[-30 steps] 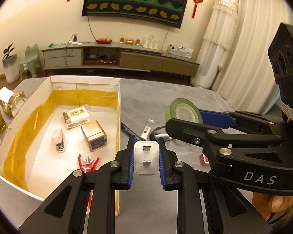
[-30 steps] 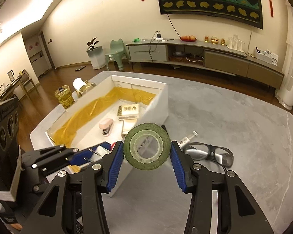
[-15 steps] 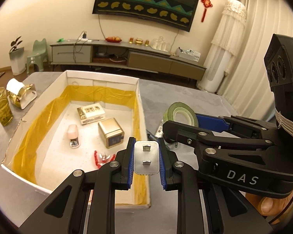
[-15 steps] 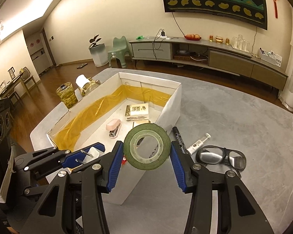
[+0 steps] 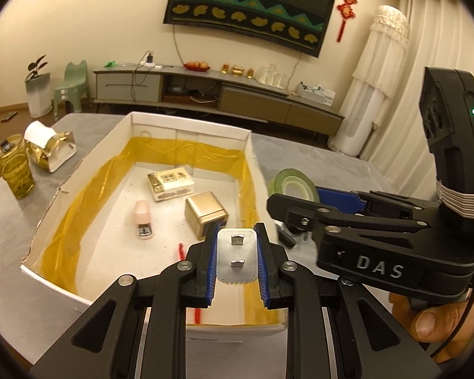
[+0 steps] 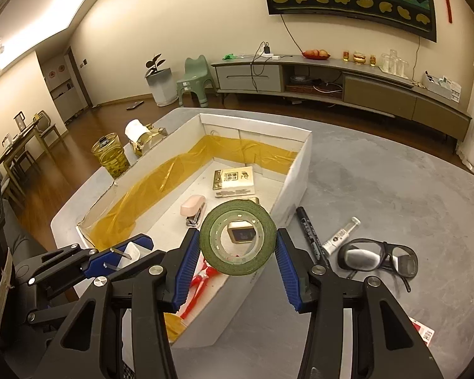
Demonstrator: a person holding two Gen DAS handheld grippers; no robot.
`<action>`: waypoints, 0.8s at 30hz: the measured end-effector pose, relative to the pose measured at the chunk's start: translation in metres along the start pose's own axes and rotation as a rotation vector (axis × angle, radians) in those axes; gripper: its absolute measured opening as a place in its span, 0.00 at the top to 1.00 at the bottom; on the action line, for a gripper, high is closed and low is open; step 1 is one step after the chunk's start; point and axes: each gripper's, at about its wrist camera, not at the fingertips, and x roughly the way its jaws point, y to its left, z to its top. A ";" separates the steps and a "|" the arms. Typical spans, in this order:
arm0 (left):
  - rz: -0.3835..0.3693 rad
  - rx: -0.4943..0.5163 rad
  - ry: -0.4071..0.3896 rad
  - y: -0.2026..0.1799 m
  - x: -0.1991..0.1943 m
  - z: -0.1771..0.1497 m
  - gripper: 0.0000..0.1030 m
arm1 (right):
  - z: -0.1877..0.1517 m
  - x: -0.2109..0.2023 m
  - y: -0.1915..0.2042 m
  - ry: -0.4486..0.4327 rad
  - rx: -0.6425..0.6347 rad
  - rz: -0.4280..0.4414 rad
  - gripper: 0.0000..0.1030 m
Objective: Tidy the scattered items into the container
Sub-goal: 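Carry the charger and tape roll with both tools over the white box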
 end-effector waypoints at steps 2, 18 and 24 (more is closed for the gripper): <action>0.004 -0.011 -0.003 0.006 0.001 0.000 0.79 | 0.001 0.002 0.001 -0.001 0.001 -0.002 0.52; 0.010 -0.069 -0.017 0.036 0.017 0.004 0.79 | 0.002 0.027 0.012 0.024 -0.018 -0.027 0.51; 0.009 -0.104 0.000 0.050 0.027 0.004 0.79 | -0.001 0.038 0.016 0.046 -0.042 -0.042 0.51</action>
